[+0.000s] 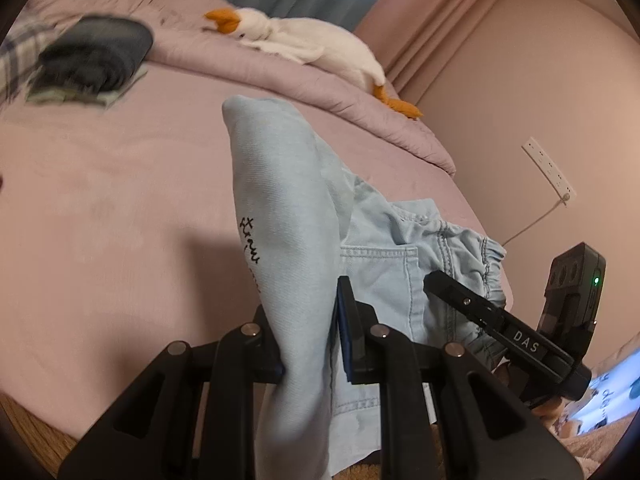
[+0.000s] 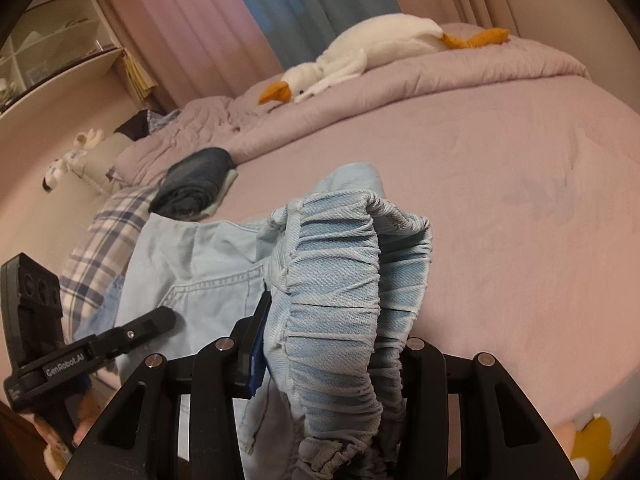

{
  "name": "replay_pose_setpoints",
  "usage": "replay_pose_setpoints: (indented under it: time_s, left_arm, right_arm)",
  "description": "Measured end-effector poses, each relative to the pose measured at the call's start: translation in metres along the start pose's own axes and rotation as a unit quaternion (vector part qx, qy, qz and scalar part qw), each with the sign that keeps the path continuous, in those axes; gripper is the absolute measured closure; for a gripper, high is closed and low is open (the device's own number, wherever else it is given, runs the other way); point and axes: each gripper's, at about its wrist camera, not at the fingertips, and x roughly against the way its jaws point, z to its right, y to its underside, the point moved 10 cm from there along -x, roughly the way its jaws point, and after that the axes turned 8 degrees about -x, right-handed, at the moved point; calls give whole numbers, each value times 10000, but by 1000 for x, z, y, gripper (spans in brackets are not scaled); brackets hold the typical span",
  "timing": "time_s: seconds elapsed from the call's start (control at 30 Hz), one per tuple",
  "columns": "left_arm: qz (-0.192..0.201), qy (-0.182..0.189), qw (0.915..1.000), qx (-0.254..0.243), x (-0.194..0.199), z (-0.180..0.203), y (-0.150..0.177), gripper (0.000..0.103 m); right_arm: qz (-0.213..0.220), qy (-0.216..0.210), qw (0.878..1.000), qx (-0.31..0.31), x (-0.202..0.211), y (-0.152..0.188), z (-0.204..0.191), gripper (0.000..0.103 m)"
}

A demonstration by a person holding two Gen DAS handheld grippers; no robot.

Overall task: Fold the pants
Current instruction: 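Grasp the folded edge with left gripper while right gripper grasps the waistband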

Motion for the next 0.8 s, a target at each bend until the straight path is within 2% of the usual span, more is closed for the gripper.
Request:
replay_pose_setpoints:
  time_s: [0.13, 0.3, 0.53, 0.8]
  left_arm:
    - [209, -141, 9991, -327, 3, 4, -23, 85]
    - [258, -128, 9992, -286, -3, -6, -38, 85]
    - [121, -257, 9984, -487, -16, -9, -48, 85]
    - [151, -269, 9990, -319, -26, -23, -46, 85]
  right_arm:
    - [213, 0, 9997, 94, 0, -17, -10, 58]
    - [346, 72, 9992, 162, -7, -23, -16, 58]
    - [311, 144, 9992, 188, -18, -28, -13, 58]
    - [272, 159, 9995, 62, -26, -28, -15, 58]
